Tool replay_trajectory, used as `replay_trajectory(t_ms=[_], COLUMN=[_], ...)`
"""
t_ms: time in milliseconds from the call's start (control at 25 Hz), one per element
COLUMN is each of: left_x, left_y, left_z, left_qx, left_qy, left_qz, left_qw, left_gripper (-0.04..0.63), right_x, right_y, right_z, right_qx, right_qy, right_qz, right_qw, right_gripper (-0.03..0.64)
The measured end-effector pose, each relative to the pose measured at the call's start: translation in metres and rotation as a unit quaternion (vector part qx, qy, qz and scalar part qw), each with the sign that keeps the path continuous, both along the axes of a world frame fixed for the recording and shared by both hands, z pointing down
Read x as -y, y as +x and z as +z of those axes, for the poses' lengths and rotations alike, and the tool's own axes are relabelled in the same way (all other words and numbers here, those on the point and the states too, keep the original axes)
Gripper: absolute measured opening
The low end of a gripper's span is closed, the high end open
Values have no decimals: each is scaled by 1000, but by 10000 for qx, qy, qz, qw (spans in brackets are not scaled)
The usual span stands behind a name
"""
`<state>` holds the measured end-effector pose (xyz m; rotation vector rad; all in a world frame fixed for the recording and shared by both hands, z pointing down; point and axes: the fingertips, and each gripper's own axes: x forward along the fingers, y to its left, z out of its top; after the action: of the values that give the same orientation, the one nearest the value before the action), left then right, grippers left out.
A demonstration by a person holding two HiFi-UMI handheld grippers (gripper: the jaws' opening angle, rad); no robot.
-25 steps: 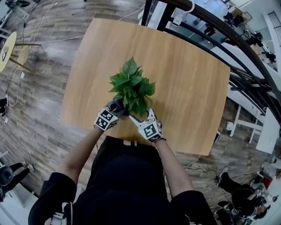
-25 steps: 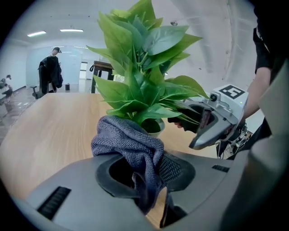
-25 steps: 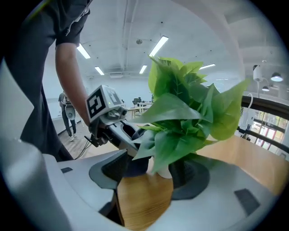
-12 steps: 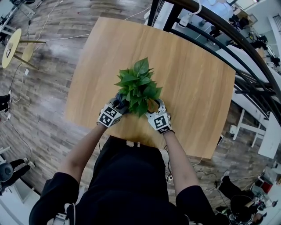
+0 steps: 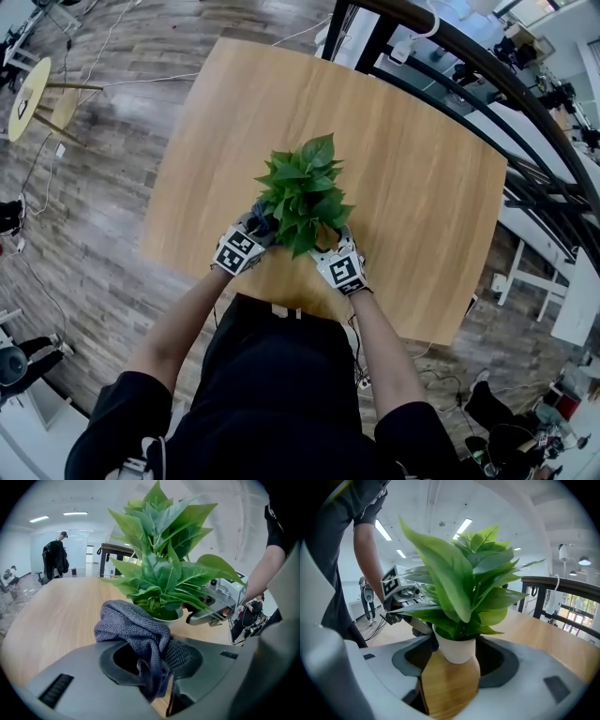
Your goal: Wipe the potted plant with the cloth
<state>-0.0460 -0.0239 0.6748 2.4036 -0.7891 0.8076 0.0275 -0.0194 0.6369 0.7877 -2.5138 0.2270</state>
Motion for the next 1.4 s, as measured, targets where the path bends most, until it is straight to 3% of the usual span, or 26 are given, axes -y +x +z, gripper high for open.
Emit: replay_trajectory(t_ms=[320, 600, 720, 920, 1240, 1400], left_x=[-10, 3, 6, -11, -15, -4], left_y=[2, -11, -3, 8, 4, -3], left_z=[-1, 11, 9, 2, 0, -3], left_qx=[-11, 2, 27, 131, -197, -157], left_qy=[51, -52, 3, 174, -6, 124], left_qz=[147, -190, -24, 439, -87, -32], left_qw=[9999, 9998, 10000, 9988, 9998, 9998], left_gripper=[133, 133, 133, 133, 133, 133], right_x=[-23, 7, 7, 8, -8, -28], right_y=[-4, 7, 1, 1, -8, -7], right_z=[4, -1, -3, 0, -4, -1], right_qx=[-31, -66, -225, -201, -119, 64], right_qy=[-74, -42, 88, 124, 88, -49], right_qz=[181, 516, 112, 165, 162, 147], right_qw=[9998, 9986, 9996, 9996, 9998, 9999], right_gripper=[272, 272, 272, 272, 272, 272])
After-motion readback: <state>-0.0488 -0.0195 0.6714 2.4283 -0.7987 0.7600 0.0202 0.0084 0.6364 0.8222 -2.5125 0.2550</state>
